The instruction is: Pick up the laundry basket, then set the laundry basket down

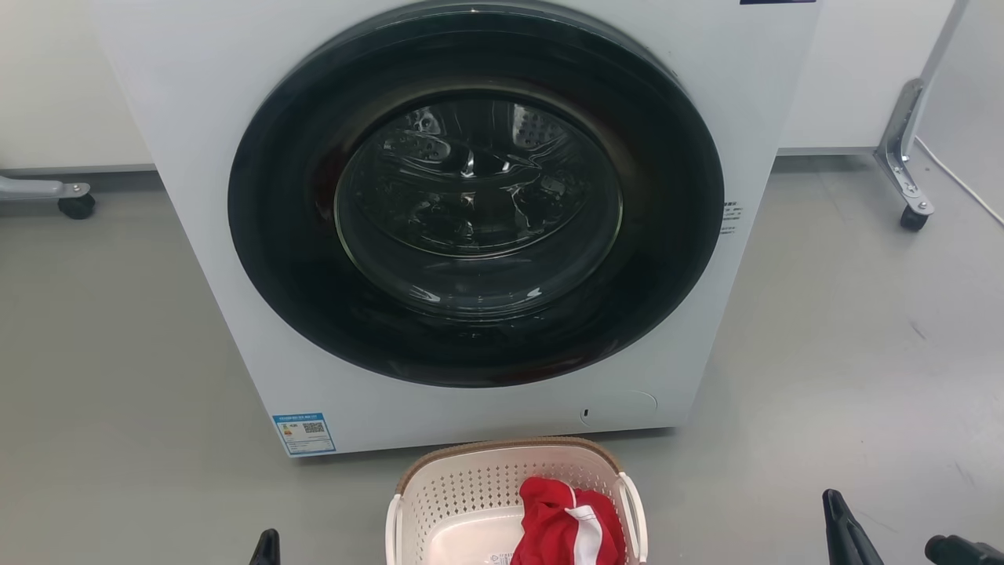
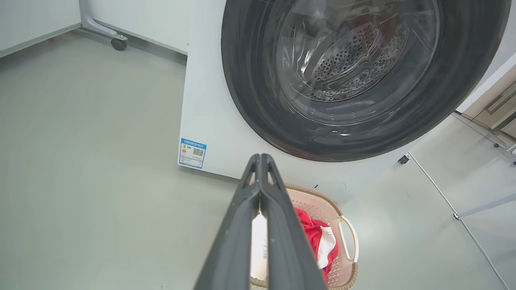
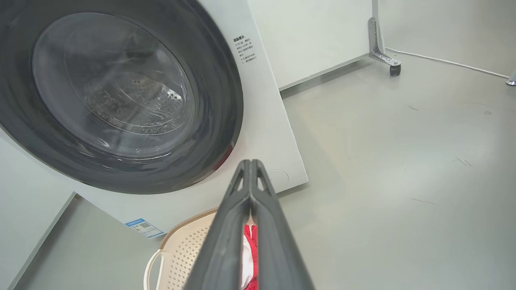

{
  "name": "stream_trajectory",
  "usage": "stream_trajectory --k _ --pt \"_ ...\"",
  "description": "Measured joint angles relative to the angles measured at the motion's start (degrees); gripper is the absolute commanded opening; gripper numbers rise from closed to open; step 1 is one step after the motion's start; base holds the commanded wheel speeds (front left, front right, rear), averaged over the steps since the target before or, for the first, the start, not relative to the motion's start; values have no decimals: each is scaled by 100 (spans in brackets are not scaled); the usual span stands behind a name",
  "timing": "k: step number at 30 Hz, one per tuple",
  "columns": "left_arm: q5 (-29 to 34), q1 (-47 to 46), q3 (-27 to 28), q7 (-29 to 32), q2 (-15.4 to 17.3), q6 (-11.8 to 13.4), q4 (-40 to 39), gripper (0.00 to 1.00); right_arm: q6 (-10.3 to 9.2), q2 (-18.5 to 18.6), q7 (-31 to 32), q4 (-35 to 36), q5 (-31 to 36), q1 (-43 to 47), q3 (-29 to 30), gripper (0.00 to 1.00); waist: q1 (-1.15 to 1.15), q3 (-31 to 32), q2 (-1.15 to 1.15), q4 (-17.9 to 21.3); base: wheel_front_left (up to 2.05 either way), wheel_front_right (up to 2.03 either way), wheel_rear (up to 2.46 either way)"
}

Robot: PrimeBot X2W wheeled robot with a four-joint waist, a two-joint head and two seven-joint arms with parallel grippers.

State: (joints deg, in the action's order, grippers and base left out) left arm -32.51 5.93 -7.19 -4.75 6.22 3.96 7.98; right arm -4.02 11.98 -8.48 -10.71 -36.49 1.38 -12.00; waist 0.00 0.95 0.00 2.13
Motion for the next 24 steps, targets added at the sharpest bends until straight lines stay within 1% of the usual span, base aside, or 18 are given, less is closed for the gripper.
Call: stream_trajectory --k 10,11,15,16,17,24 --pt "-770 -127 167 167 -54 -104 113 0 122 -127 213 -85 -737 -89 264 0 0 -14 0 -29 0 0 0" --pt "-838 -136 186 170 -56 -147 125 0 145 -142 245 -91 -802 -90 286 0 0 -15 0 -31 0 0 0" --pt "-1091 -206 250 223 -76 -155 159 0 187 -179 298 -114 -1032 -110 369 0 0 -19 0 -40 0 0 0" --pt "-1150 -223 269 238 -78 -205 169 0 203 -189 328 -119 -1104 -115 394 0 0 -21 0 -43 0 0 0" --pt "-1347 -231 294 266 -86 -250 198 0 212 -214 355 -140 -1230 -133 444 0 0 -23 0 -48 0 0 0" --pt "-1851 -335 402 372 -109 -347 278 0 321 -297 497 -203 -1755 -208 628 0 0 -33 0 -68 0 0 0"
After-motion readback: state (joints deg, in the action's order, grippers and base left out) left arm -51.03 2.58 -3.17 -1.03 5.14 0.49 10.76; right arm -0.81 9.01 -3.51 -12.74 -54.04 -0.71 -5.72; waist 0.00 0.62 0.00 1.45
